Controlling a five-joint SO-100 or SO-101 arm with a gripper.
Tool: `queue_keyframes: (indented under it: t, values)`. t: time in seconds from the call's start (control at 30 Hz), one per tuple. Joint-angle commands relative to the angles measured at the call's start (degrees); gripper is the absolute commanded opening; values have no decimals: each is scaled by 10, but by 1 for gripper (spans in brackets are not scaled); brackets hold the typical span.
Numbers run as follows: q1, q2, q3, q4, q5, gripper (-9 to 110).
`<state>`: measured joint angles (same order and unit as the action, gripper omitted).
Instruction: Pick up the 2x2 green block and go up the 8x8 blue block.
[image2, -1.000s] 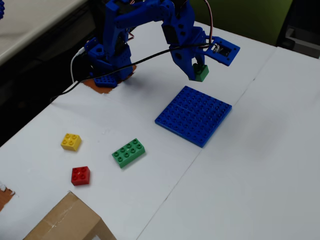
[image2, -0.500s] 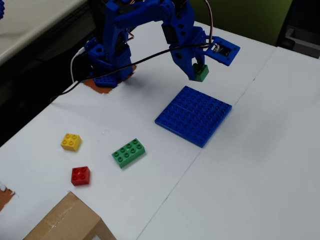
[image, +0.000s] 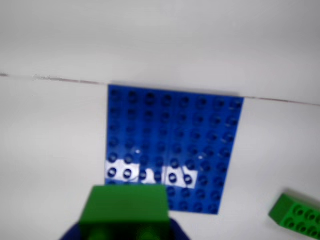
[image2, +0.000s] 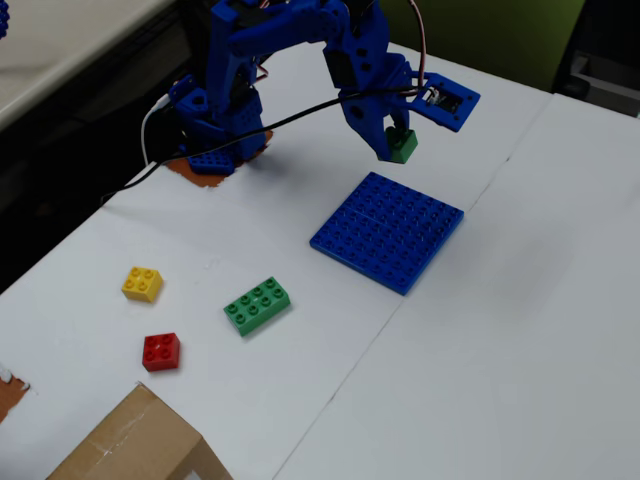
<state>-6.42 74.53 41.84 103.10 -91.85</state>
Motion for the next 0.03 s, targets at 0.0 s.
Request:
queue_keyframes:
  t: [0.0]
  values:
    - [2, 32, -3, 25, -4, 0]
